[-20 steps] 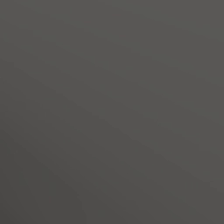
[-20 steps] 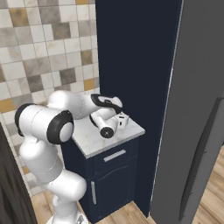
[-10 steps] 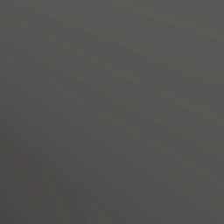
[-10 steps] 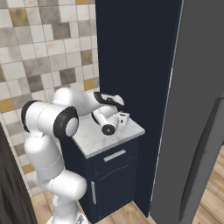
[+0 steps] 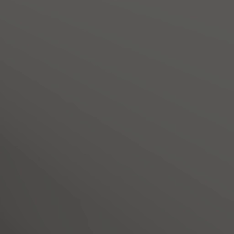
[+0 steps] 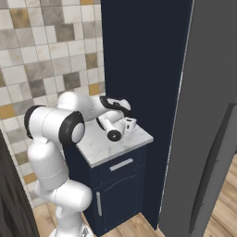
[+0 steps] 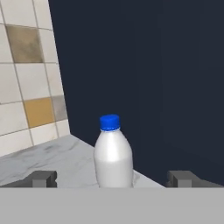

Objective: Take the bottled waters from the counter and place them in the freezer to freeze. Close the freezer door after placing the bottles.

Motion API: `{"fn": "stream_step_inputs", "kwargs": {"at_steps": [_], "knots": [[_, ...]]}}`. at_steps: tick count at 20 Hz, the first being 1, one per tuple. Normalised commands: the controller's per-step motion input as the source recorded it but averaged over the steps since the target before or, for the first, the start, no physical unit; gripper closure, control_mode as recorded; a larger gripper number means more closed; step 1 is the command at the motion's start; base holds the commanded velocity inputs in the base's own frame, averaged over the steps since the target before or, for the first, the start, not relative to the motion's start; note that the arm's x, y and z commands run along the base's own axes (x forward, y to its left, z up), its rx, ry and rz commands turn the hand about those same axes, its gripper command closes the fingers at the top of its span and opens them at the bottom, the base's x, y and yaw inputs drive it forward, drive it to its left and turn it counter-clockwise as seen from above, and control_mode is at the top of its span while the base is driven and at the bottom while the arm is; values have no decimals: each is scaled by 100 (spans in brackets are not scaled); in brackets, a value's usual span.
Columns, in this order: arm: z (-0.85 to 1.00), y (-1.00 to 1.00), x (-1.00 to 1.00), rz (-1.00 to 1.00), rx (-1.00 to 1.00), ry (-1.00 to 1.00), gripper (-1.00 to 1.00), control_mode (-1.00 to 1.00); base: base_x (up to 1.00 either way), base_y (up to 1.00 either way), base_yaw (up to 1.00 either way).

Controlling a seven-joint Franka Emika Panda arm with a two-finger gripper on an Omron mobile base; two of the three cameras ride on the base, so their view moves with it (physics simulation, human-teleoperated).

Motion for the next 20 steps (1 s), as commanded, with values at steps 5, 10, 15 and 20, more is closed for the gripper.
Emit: {"fn": "stream_step_inputs", "kwargs": {"at_steps": [5, 10, 15, 20], "knots": [[-2, 13, 5, 0, 0, 0, -100, -100, 0, 0, 0], [-1, 1, 14, 0, 0, 0, -100, -100, 0, 0, 0], [-9, 0, 19, 0, 0, 0, -100, -100, 0, 0, 0], [-12, 0, 10, 0, 0, 0, -100, -100, 0, 0, 0]]}}
